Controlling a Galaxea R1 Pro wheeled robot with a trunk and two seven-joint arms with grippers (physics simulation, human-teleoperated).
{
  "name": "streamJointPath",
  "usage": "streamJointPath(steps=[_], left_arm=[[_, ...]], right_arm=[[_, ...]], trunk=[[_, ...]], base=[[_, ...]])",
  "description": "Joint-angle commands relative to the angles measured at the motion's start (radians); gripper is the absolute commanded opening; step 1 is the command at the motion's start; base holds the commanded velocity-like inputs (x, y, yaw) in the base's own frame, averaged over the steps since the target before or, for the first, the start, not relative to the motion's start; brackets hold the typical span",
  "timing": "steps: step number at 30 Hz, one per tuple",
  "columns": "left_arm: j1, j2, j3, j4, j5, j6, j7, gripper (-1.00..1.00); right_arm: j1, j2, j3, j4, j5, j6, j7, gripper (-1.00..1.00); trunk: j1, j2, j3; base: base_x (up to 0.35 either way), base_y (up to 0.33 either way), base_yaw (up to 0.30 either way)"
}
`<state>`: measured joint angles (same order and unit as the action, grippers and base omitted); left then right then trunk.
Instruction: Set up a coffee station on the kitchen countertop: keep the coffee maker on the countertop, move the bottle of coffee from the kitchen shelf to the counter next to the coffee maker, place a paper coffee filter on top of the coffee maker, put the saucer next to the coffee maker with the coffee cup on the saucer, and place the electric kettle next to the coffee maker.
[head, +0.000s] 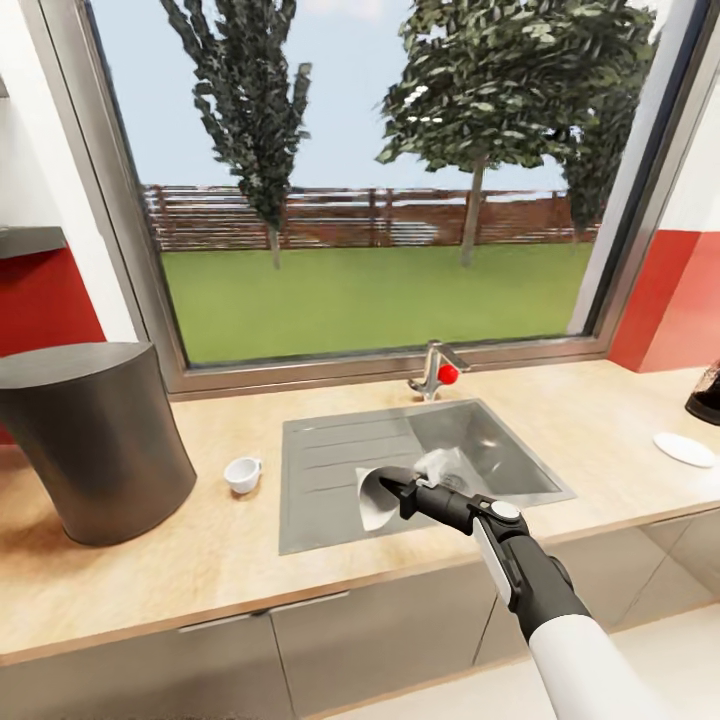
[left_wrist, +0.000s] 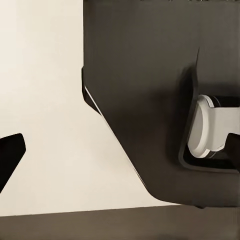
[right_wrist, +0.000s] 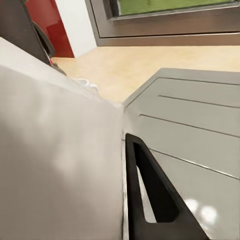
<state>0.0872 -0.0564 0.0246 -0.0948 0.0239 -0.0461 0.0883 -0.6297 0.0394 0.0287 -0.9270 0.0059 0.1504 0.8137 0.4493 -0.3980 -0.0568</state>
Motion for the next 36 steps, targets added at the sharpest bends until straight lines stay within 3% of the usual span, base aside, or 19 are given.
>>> streamJointPath(steps=[1, 36], left_arm=[[0.0, 0.0, 0.002, -0.002, 0.003, -0.002, 0.002, 1.0], [0.001, -0.003, 0.001, -0.002, 0.002, -0.004, 0.002, 1.0]], right_arm=[[-0.001, 0.0, -0.001, -0.001, -0.001, 0.009, 0.004, -1.0], [-0.001, 0.0, -0.001, -0.001, -0.001, 0.009, 0.004, -1.0]], trunk=[[0.001, -0.002, -0.001], [0.001, -0.002, 0.022]], base=[[0.0, 0.0, 0.227], [0.003, -0.003, 0.248]])
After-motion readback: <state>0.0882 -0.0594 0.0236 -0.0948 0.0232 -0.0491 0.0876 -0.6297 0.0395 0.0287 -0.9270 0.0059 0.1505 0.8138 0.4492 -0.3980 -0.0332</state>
